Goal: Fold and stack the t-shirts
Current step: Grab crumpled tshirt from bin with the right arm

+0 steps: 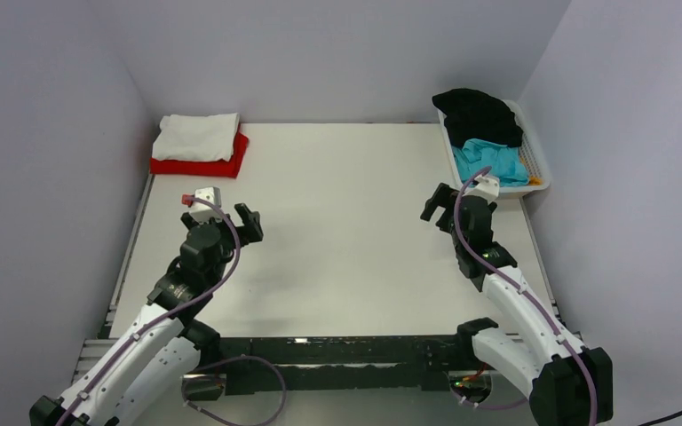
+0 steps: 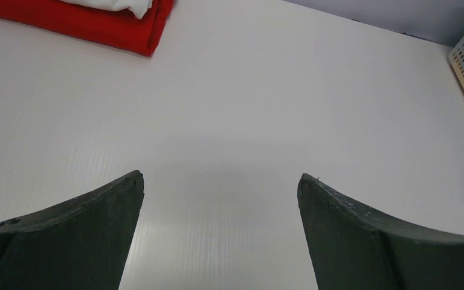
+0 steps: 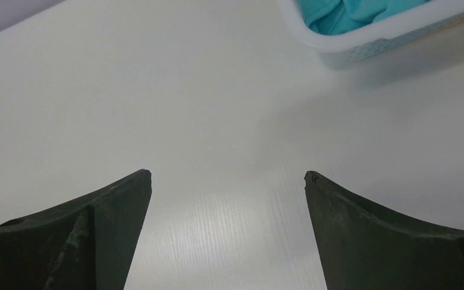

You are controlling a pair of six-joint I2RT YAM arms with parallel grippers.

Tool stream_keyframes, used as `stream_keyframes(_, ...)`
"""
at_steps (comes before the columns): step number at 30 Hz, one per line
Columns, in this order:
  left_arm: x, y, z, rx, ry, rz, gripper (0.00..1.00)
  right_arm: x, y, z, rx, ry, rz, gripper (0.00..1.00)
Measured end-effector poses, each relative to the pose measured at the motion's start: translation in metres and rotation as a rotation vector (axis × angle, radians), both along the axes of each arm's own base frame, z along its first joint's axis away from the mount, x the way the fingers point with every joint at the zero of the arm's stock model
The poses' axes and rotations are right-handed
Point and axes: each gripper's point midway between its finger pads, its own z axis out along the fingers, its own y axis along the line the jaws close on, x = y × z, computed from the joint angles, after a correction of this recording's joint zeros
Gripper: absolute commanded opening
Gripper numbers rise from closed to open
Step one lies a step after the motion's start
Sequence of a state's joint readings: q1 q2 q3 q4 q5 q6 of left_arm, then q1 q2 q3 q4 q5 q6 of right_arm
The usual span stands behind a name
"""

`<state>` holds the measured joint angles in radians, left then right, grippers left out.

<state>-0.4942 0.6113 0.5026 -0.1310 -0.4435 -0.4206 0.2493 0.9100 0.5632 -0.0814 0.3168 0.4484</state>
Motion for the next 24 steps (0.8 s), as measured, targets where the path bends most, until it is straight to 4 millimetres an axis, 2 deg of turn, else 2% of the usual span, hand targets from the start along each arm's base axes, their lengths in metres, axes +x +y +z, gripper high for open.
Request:
stream_keyframes(7, 0.001, 0.001, -0.003, 0.007, 0.009, 0.006, 0.99, 0.018, -0.005, 0.023, -0.020, -0.083, -0.039, 1.00)
stream_keyframes(11, 0.001, 0.001, -0.005, 0.011, 0.014, 0.011, 0.99, 0.052, -0.020, 0.051, -0.068, -0.097, -0.125, 1.00)
stream_keyframes(13, 0.002, 0.002, -0.006, 0.015, 0.017, 0.018, 0.99, 0.077, -0.034, 0.070, -0.079, -0.103, -0.169, 1.00)
stream_keyframes(15, 0.002, 0.004, -0.007, 0.020, 0.022, 0.025, 1.00, 0.108, -0.060, 0.090, -0.081, -0.099, -0.228, 1.00)
stream_keyframes(18, 0.003, 0.005, -0.009, 0.024, 0.025, 0.033, 0.99, 0.151, -0.108, 0.100, -0.110, -0.063, -0.280, 1.00)
stream_keyframes(19, 0.003, 0.005, -0.009, 0.025, 0.025, 0.035, 0.99, 0.163, -0.117, 0.111, -0.130, -0.055, -0.273, 1.00)
stream_keyframes(21, 0.003, 0.007, -0.010, 0.029, 0.026, 0.046, 0.99, 0.182, -0.143, 0.079, -0.166, 0.055, -0.294, 1.00)
stream_keyframes(24, 0.005, 0.009, -0.011, 0.042, 0.031, 0.057, 0.99, 0.210, -0.164, 0.043, -0.222, 0.194, -0.279, 1.00)
